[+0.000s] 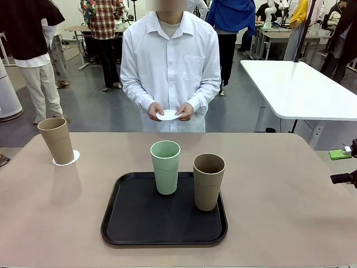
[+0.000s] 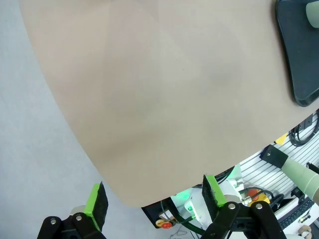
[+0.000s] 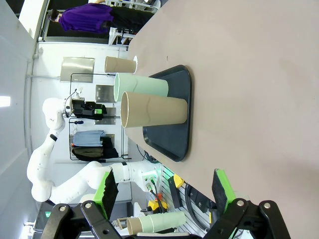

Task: Place coasters on the table and set cups on them.
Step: Take one Reusable plastic cup from the Flat Tray and place it on a coaster set by the human.

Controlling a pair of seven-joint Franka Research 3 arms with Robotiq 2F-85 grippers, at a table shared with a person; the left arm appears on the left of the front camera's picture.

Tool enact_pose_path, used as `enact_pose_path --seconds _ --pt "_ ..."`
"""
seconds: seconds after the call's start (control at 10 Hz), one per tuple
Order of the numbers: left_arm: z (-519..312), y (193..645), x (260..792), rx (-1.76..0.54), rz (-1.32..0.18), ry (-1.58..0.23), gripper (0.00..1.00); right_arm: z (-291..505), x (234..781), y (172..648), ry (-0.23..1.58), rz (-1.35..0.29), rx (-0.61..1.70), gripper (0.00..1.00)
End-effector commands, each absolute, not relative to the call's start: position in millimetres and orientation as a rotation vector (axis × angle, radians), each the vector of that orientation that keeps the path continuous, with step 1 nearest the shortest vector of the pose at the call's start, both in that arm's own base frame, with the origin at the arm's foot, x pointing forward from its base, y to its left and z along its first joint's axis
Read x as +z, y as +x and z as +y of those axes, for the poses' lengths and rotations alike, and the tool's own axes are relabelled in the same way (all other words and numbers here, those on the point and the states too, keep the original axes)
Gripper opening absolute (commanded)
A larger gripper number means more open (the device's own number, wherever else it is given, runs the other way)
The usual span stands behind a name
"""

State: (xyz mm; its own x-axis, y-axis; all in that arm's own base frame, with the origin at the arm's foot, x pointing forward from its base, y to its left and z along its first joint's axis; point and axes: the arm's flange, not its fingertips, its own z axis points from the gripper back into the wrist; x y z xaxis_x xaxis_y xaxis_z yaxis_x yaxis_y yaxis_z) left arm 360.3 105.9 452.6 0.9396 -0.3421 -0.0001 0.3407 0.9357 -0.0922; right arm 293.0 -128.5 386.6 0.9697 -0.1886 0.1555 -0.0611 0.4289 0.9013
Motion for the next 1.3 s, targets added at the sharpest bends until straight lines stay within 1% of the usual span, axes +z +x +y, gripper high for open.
enact_pose_path --seconds 0.0,0.1,0.3,0.5,0.7,0.9,1.2 --pt "118.1 361.6 453.7 -0.377 -0.03 -0.216 1.0 -128.5 386.7 294.5 1.143 -0.255 -0.079 1.0" --pt "140.1 372.4 461.3 -0.401 -0.071 -0.39 1.0 -128.5 386.7 294.5 1.143 -0.255 -0.079 1.0" --pt "186.3 398.9 472.4 -0.451 -0.065 -0.718 1.0 -128.5 386.7 294.5 1.143 -0.255 -0.079 1.0" --pt "237.2 413.8 462.3 -0.463 -0.068 -0.979 1.0 -128.5 386.7 294.5 1.143 -0.255 -0.079 1.0" --pt "273.3 419.4 442.1 -0.402 -0.106 -1.128 1.0 -128.5 386.7 294.5 1.143 -0.255 -0.079 1.0" --pt "295.1 410.2 421.0 -0.285 -0.184 -1.243 1.0 -128.5 386.7 294.5 1.143 -0.255 -0.079 1.0" --pt "314.7 393.6 397.6 -0.193 -0.261 -1.306 1.0 -128.5 386.7 294.5 1.143 -0.255 -0.079 1.0"
